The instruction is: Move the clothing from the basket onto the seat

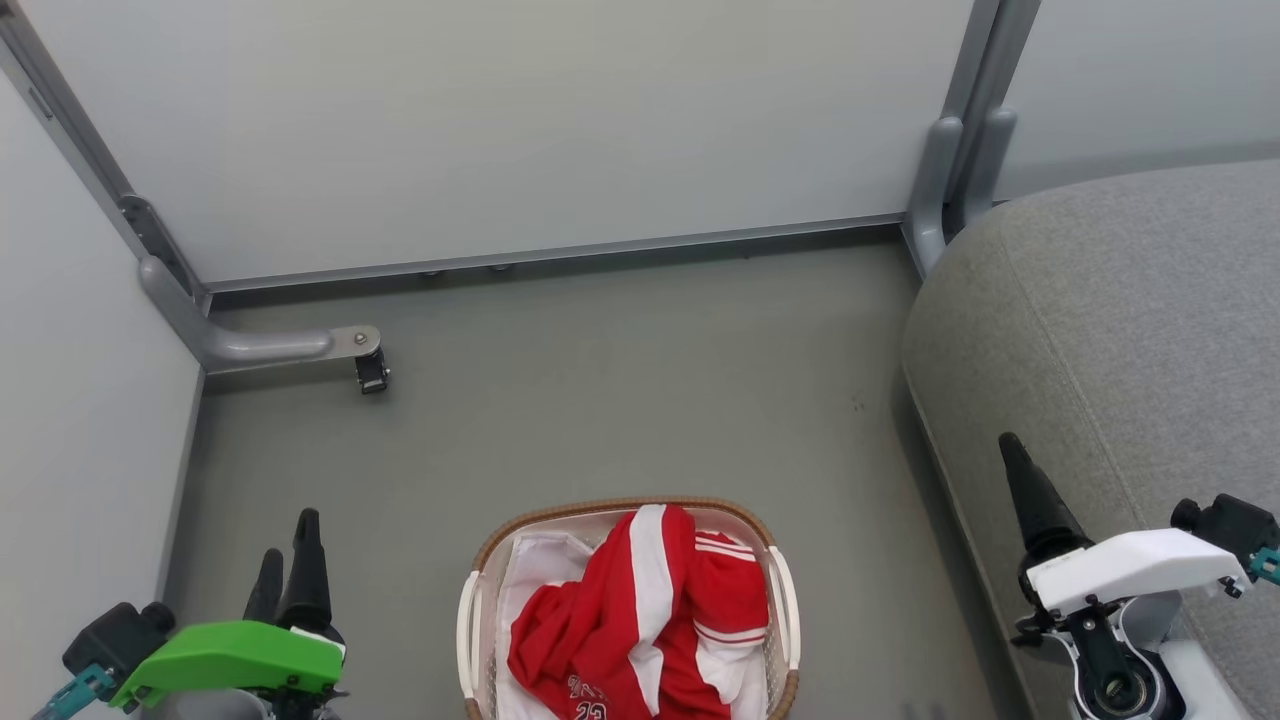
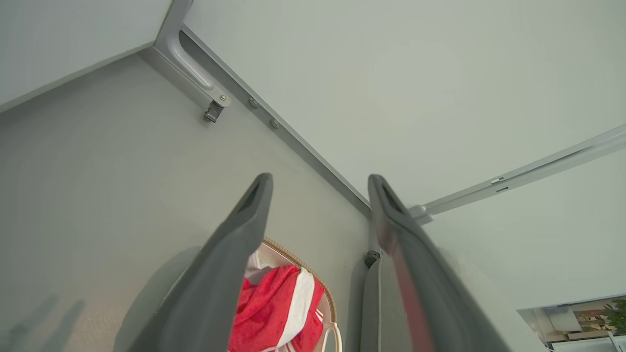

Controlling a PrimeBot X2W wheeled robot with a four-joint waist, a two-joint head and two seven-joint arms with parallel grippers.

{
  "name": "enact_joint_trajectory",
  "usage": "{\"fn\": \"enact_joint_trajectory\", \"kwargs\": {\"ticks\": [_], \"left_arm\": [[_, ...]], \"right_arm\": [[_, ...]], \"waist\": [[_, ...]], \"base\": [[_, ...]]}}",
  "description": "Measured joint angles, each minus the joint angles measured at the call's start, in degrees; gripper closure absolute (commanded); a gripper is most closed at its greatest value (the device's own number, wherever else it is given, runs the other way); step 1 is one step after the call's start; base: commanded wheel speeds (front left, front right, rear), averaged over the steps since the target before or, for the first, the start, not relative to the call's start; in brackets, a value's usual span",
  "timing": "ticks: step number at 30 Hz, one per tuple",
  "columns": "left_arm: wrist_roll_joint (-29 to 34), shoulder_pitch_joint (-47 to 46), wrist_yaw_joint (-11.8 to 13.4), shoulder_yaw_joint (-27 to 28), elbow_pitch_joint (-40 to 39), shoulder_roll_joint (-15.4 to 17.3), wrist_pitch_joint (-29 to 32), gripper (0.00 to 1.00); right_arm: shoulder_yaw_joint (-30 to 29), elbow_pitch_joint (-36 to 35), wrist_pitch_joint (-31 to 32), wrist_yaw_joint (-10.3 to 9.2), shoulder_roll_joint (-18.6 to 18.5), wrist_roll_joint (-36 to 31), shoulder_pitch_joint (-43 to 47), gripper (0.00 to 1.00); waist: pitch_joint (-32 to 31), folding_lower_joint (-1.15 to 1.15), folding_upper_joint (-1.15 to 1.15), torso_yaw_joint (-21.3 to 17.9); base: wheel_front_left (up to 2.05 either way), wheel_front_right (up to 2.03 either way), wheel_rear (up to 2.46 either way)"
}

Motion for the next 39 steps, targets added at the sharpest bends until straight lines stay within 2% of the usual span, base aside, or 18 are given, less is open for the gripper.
{"fn": "enact_joint_trajectory", "kwargs": {"ticks": [15,39], "left_arm": [[13.4,0.3,1.2,-2.1,1.2,0.4,-2.9,0.00],[28.9,1.8,2.4,-4.8,1.3,1.1,-6.7,0.00]], "right_arm": [[1.6,1.5,-3.0,0.00,-0.4,-14.1,-0.2,0.00],[5.0,2.5,-6.7,0.00,-1.3,-30.8,-0.5,0.00]], "waist": [[0.1,0.00,0.00,0.0],[0.3,0.00,0.00,-0.1]], "base": [[0.00,0.00,0.00],[0.00,0.00,0.00]]}}
